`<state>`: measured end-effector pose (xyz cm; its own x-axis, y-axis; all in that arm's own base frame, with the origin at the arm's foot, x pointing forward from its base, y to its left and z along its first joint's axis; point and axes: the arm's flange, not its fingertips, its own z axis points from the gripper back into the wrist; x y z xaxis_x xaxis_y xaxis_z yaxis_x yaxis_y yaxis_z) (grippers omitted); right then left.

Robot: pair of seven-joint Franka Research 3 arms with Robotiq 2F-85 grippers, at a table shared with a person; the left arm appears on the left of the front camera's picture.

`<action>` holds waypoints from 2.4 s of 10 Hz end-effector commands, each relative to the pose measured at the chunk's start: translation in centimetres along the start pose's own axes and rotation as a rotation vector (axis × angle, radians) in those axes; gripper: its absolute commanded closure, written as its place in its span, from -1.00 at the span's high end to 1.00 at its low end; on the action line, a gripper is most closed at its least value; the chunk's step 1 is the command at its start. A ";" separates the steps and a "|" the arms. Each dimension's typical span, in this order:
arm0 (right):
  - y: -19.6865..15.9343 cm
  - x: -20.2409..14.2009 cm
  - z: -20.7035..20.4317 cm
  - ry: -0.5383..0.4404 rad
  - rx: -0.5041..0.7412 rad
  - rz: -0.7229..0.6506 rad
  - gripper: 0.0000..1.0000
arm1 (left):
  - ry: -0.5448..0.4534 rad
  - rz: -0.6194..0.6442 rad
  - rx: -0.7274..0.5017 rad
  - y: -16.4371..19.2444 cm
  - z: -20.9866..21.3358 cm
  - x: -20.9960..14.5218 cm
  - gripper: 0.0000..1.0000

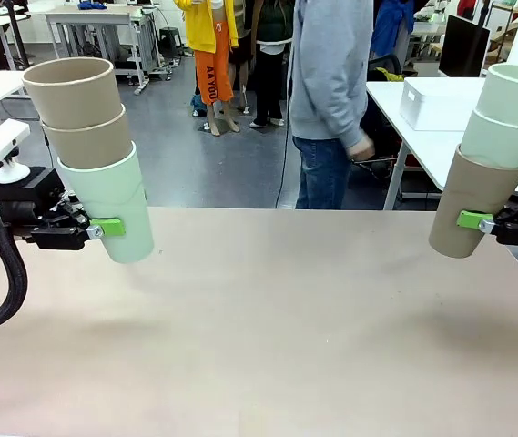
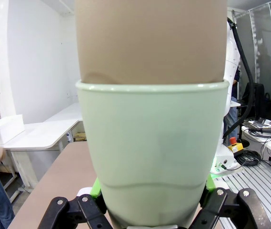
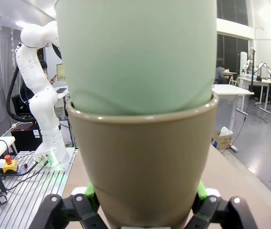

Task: Stack the cups and store them in the basket.
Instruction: Place the stack of Reusable plastic cups into the Pantry Basket.

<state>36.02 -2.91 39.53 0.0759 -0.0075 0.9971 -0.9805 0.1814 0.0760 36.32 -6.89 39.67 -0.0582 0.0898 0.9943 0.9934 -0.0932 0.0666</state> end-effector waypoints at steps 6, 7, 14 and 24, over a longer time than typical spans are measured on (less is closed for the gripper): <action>0.1 0.4 0.1 -0.003 -0.001 0.016 0.68 | -0.007 -0.012 -0.005 0.0 -0.1 0.3 0.70; 0.1 0.4 0.1 -0.003 -0.001 0.016 0.68 | -0.007 -0.012 -0.005 0.0 -0.1 0.3 0.70; 0.1 0.4 0.1 -0.003 -0.001 0.016 0.68 | -0.007 -0.012 -0.005 0.0 -0.1 0.3 0.70; 0.1 0.4 0.1 -0.003 -0.001 0.016 0.68 | -0.007 -0.012 -0.005 0.0 -0.1 0.3 0.70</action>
<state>36.02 -2.91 39.53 0.0758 -0.0075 0.9971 -0.9805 0.1814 0.0759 36.32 -6.89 39.67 -0.0582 0.0898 0.9943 0.9934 -0.0932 0.0666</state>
